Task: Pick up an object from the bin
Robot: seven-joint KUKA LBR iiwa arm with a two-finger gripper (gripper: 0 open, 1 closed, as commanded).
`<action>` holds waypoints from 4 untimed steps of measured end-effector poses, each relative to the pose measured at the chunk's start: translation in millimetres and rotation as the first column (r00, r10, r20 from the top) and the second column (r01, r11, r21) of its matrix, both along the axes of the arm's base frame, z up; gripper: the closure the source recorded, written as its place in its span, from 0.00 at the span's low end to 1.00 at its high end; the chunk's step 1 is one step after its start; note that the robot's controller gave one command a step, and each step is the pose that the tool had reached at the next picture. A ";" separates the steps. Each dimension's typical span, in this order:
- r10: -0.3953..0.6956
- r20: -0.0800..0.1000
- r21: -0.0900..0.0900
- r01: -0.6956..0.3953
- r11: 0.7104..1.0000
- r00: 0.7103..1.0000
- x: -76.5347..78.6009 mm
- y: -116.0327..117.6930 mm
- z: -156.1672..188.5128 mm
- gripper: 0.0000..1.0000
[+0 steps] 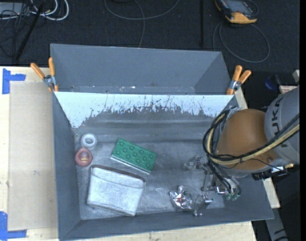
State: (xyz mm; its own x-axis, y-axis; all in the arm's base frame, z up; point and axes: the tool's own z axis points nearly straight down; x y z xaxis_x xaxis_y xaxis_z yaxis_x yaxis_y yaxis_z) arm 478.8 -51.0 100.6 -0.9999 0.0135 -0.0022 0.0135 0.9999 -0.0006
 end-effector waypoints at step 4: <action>0.006 0.017 0.000 -0.006 1.000 1.000 -3.9 36.5 -26.3 1.00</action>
Offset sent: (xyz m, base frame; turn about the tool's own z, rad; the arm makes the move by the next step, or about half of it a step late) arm -0.0060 0.0354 0.0067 0.0370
